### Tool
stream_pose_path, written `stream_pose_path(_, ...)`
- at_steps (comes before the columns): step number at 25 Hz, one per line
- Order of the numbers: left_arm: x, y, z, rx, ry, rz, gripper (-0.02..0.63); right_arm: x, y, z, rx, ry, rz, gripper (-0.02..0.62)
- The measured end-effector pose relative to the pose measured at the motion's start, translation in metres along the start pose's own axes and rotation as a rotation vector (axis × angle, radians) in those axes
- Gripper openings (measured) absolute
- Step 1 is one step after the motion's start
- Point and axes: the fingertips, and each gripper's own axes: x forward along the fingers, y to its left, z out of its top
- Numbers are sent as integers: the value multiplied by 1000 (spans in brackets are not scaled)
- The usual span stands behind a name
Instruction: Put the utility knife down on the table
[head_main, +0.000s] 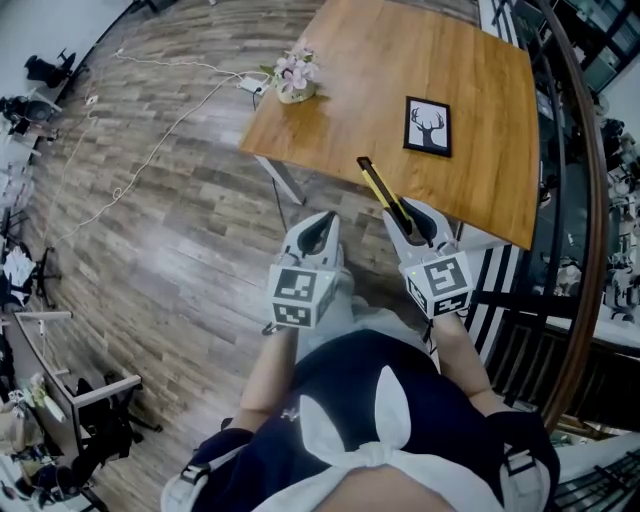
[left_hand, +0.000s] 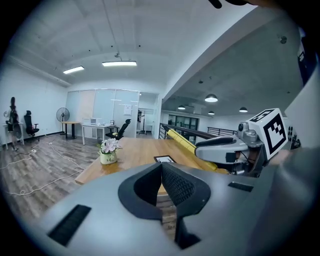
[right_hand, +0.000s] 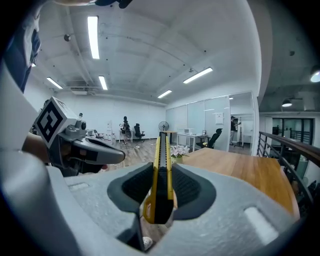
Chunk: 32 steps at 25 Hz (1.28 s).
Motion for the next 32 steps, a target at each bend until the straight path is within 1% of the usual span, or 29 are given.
stream_pose_path(8, 47, 48, 11, -15, 13, -1, 18, 59, -37, 10, -3, 11, -16, 115)
stream_pose_path(17, 102, 114, 48, -7, 10, -20, 18, 133, -76, 51, -27, -9, -39, 115)
stream_pose_path(21, 121, 138, 60, -3, 6, -33, 18, 162, -86, 68, -37, -29, -47, 115)
stream_pose_path(28, 150, 176, 75, 13, -3, -57, 18, 207, -103, 86, -51, -56, -70, 115)
stream_pose_path(32, 163, 197, 79, 15, -6, -67, 18, 228, -110, 88, -48, -55, -87, 115)
